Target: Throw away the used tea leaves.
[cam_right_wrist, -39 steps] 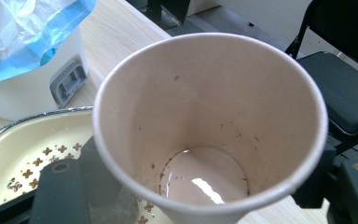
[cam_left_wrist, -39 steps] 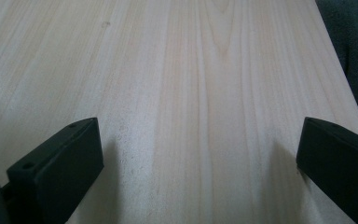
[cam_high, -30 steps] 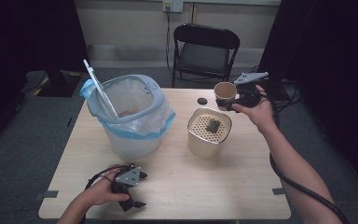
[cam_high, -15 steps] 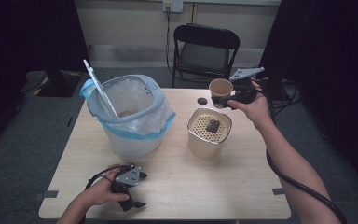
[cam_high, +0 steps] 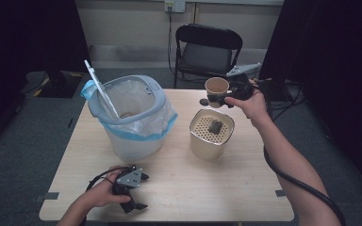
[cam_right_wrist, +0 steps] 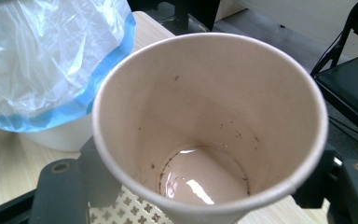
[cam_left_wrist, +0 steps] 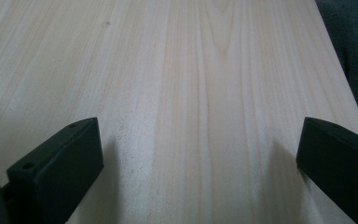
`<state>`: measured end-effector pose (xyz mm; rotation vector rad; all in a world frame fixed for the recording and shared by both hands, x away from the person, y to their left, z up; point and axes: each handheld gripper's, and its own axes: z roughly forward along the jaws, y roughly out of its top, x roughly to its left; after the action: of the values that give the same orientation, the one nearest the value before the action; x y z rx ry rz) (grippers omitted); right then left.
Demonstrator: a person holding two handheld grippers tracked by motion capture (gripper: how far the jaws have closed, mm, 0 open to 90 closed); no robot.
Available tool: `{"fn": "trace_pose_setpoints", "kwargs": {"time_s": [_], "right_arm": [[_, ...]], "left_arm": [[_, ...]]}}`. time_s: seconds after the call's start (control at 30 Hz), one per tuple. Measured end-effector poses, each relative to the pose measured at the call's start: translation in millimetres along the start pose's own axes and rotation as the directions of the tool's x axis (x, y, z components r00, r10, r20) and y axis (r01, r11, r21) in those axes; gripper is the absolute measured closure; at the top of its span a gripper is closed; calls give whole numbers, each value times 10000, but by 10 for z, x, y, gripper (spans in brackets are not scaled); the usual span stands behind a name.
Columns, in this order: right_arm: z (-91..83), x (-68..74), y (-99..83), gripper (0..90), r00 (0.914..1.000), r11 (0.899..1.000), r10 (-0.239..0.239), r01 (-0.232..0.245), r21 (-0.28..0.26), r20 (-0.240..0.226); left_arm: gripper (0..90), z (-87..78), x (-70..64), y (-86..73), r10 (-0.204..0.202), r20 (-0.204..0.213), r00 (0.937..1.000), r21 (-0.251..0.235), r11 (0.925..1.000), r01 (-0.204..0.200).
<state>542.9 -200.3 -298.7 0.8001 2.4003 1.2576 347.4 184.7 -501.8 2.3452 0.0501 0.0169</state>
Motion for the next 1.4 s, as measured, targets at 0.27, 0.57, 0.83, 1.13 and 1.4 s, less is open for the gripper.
{"fn": "trace_pose_setpoints", "kwargs": {"time_s": [0.27, 0.57, 0.83, 1.13, 1.4], "right_arm": [[20, 37, 117, 272, 9998, 10000, -9, 11, 77, -215], [54, 52, 238, 271, 9996, 10000, 35, -34, 39, -284], [103, 79, 385, 271, 9993, 9999, -94, 96, 65, -370], [150, 151, 552, 270, 9984, 9999, -158, 159, 12, -535], [133, 215, 701, 270, 9973, 9995, -270, 258, -177, -690]], "left_arm": [[0, 4, -4, -1, -50, -5, 10000, -40, 10000, 50], [0, 3, -4, -1, -48, -1, 10000, -36, 10000, 48], [0, 1, -5, 1, -58, -17, 10000, -11, 10000, 58], [0, 1, -5, 1, -52, -21, 10000, -20, 10000, 52], [0, 1, -5, 1, -54, -19, 10000, -10, 10000, 54]]}}
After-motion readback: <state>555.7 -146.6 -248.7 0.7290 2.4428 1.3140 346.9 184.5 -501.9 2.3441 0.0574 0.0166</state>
